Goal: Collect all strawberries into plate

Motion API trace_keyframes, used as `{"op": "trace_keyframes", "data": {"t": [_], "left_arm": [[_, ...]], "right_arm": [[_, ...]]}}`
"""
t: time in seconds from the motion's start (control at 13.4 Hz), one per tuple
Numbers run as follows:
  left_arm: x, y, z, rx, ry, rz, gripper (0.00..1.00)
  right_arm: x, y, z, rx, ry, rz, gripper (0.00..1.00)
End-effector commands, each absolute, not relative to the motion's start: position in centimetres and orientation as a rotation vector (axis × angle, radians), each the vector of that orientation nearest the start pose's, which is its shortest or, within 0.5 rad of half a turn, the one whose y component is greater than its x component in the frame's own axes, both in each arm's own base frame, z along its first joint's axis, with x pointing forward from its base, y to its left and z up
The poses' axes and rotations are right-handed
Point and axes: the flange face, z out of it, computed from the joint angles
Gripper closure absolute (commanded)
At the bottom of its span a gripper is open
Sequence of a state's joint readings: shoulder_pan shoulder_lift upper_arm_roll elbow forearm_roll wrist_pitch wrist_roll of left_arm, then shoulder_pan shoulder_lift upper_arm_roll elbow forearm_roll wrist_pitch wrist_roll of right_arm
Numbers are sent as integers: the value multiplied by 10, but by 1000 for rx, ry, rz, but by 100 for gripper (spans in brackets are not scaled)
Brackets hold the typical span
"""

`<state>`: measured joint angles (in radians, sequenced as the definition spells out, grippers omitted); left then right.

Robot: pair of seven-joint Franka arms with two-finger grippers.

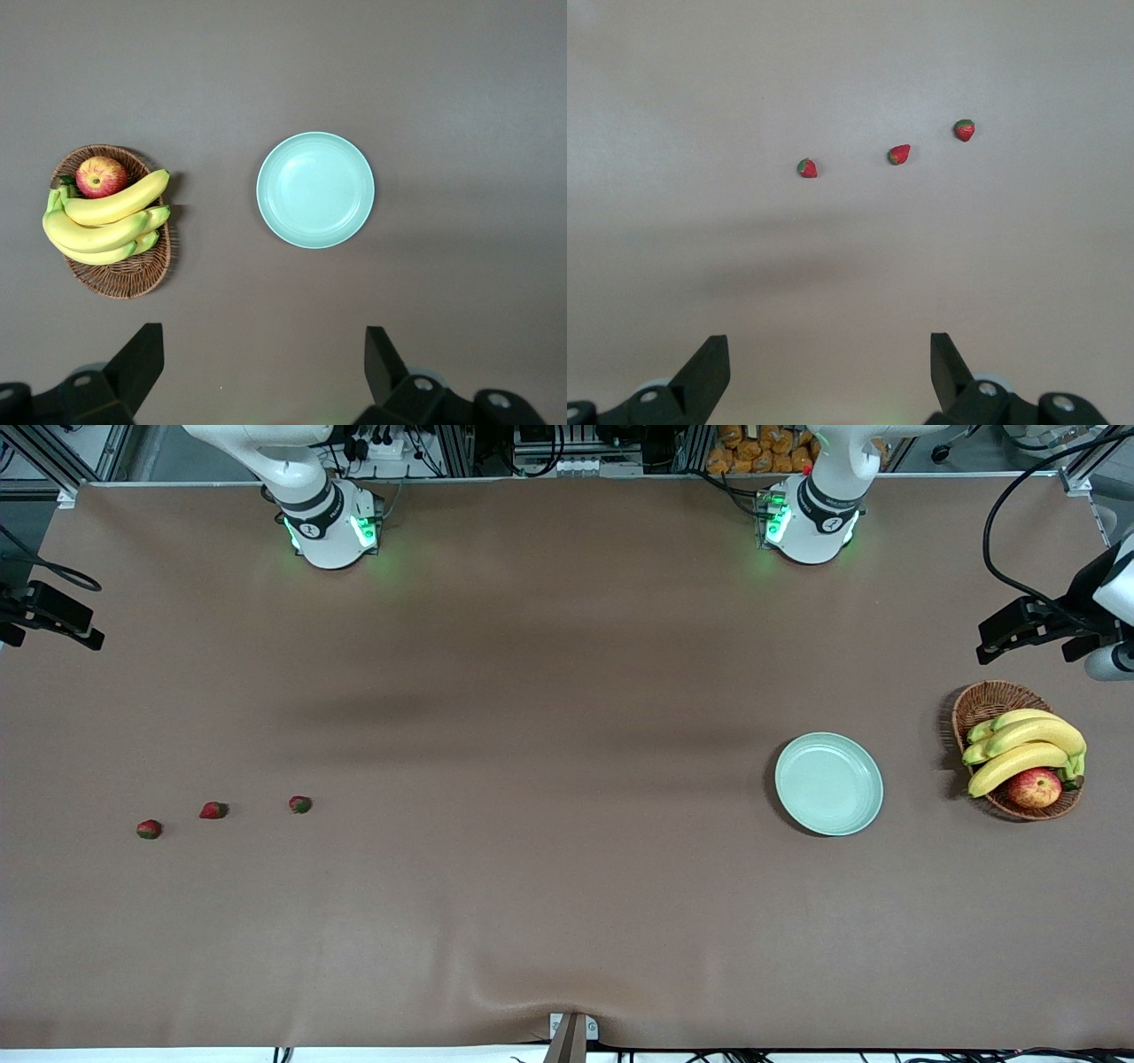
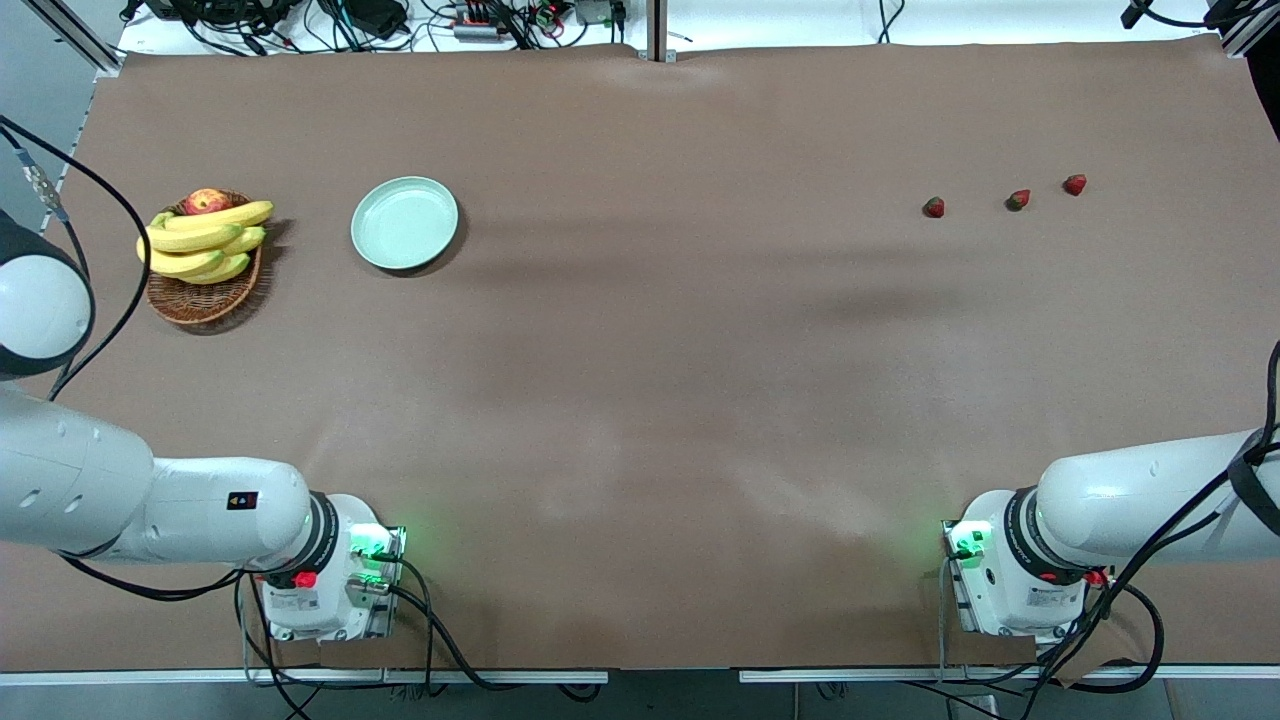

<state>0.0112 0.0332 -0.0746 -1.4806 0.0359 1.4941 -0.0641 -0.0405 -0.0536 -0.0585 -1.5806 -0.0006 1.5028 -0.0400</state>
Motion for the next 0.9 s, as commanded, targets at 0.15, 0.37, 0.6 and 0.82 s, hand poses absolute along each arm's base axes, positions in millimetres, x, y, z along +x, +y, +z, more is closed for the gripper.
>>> {"op": "trace_keyframes", "data": {"t": [0.15, 0.37, 0.6, 0.82], "left_arm": [[560, -32, 647, -3129, 27, 11, 0], [560, -34, 646, -3136, 33, 16, 0], [560, -34, 645, -3136, 30, 16, 0], [561, -32, 646, -3139, 23, 0, 0]], "right_arm": [[527, -51, 650, -3140, 104, 27, 0], [529, -47, 649, -3139, 94, 22, 0], [532, -47, 645, -3139, 94, 29, 0], [533, -46, 643, -3125, 92, 30, 0]]}}
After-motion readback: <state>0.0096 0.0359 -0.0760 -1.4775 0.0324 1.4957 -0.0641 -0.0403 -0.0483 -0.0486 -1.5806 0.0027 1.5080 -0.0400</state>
